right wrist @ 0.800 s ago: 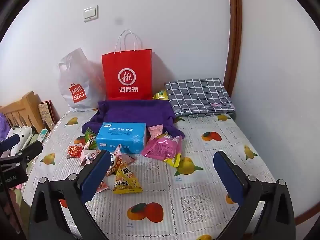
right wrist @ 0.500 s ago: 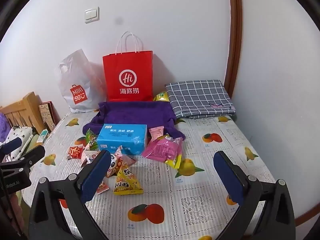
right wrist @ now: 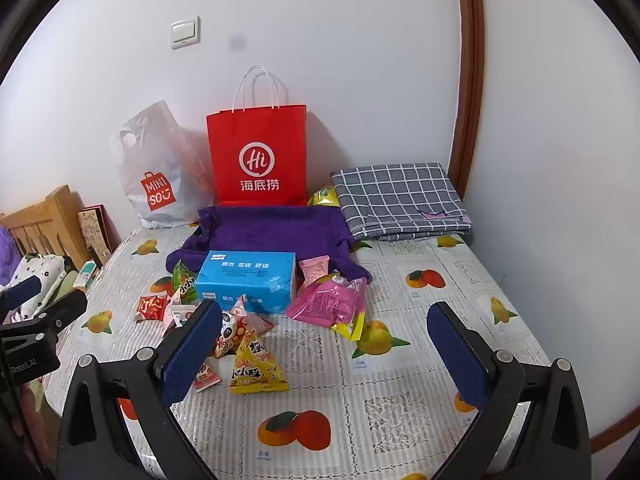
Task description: Organize snacks
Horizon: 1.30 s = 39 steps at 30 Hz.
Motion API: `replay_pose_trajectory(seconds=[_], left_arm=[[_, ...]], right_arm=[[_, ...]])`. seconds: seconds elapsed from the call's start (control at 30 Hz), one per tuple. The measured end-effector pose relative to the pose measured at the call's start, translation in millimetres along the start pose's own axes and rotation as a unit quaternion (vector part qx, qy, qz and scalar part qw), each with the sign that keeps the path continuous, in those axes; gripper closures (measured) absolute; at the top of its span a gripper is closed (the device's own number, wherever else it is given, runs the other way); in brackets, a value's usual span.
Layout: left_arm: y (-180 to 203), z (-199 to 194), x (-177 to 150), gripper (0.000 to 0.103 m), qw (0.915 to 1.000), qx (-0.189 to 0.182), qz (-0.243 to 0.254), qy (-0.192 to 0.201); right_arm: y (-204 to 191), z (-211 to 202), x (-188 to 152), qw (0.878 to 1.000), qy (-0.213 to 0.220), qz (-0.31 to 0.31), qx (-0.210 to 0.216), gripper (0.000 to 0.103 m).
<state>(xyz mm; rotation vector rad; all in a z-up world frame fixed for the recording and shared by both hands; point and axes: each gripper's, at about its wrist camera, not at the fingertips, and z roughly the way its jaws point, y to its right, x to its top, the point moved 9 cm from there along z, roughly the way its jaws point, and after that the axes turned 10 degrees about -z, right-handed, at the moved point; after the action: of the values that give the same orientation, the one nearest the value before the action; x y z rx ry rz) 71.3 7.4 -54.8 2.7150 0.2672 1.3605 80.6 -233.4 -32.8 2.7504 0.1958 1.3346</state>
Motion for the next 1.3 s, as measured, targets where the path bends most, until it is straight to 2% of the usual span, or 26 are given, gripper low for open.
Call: replay_pose_trajectory(seconds=[1.3], left_arm=[[-7.9, -0.9, -4.0, 0.0, 1.0, 0.003, -0.001, 0.004]], right_arm=[[-5.3, -1.6, 1.2, 1.0, 0.006, -0.001, 0.003, 0.002]])
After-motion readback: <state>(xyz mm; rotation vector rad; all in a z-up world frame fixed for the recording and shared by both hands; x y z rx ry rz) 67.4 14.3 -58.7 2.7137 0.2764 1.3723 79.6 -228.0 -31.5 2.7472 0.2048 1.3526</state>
